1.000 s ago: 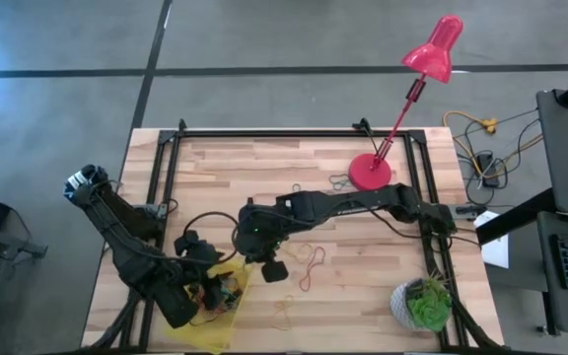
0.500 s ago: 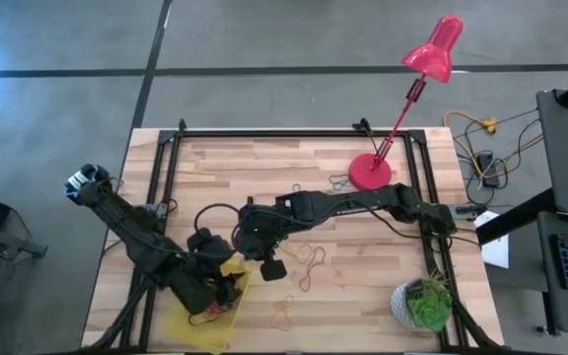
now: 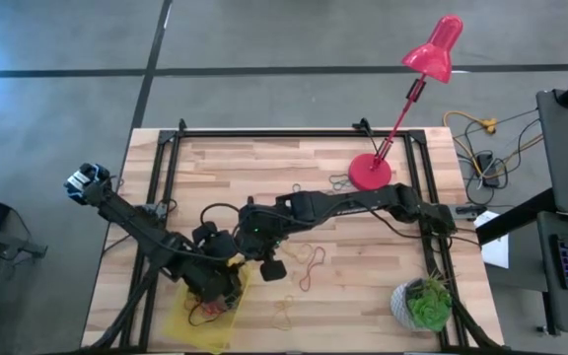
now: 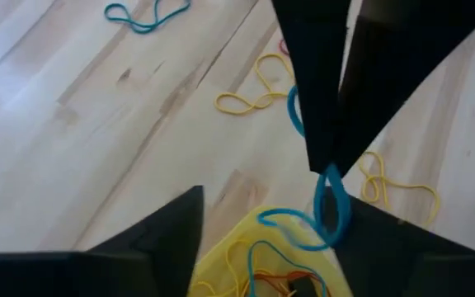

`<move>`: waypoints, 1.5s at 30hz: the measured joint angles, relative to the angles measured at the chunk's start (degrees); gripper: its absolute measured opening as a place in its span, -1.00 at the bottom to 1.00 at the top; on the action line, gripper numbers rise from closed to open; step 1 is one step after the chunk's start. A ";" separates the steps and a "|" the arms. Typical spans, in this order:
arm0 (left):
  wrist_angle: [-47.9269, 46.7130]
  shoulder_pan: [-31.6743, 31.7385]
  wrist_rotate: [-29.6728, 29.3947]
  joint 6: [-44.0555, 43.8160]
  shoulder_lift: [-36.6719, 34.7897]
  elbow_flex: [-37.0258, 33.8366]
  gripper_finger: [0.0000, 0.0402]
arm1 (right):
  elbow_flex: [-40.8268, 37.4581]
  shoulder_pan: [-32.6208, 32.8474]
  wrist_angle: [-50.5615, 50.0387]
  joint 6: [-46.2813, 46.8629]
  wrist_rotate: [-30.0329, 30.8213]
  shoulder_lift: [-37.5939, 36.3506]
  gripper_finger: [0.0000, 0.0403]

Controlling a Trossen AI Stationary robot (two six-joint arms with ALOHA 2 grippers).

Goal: Pick and place rubber bands into bin
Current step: Put the blue rubber band into the bin

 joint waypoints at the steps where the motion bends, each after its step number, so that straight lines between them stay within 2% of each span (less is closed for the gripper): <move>1: 0.30 0.25 0.03 0.44 -0.01 -0.21 0.06 | 0.00 0.00 0.00 0.13 -0.01 -0.06 -0.96; 10: 1.77 2.01 0.28 7.21 -0.11 -0.64 -0.82 | 0.02 -0.02 -0.07 4.00 0.07 -0.39 -0.96; 12: 0.82 2.03 0.57 7.19 -0.16 -0.64 -0.95 | 0.02 -0.02 -0.25 5.20 0.70 -0.52 -0.95; 17: -1.07 2.16 2.69 7.21 -0.14 -0.64 -0.99 | 0.02 -0.24 -0.27 6.62 1.91 -0.82 -0.78; 23: -3.81 1.82 5.35 3.87 -0.14 -0.64 -1.00 | 0.02 -0.24 -2.27 8.62 3.61 -1.26 -0.32; 27: -6.75 -0.39 11.05 -0.16 -0.14 -0.64 -1.00 | 0.02 -0.24 -9.15 6.08 11.29 -1.56 -0.03; 30: -7.20 -4.07 15.94 -4.91 -0.14 -1.03 -1.00 | 0.02 -0.48 -15.77 3.43 17.82 -2.08 0.12; 33: -6.98 -8.35 18.71 -11.94 0.33 -2.20 -1.00 | 0.02 -1.66 -21.19 3.69 19.98 -2.18 0.19; 38: -2.69 -14.15 20.79 -24.87 1.78 -6.64 -1.00 | -0.80 -5.73 -26.59 4.43 19.52 -2.12 0.20; 41: 0.43 -14.99 20.61 -31.47 2.49 -8.78 -0.99 | -2.61 -9.60 -27.08 3.32 17.74 -2.12 0.18; 45: 3.35 -14.99 20.94 -37.70 2.64 -10.19 -0.84 | -7.08 -15.73 -26.99 3.93 14.51 -2.12 0.17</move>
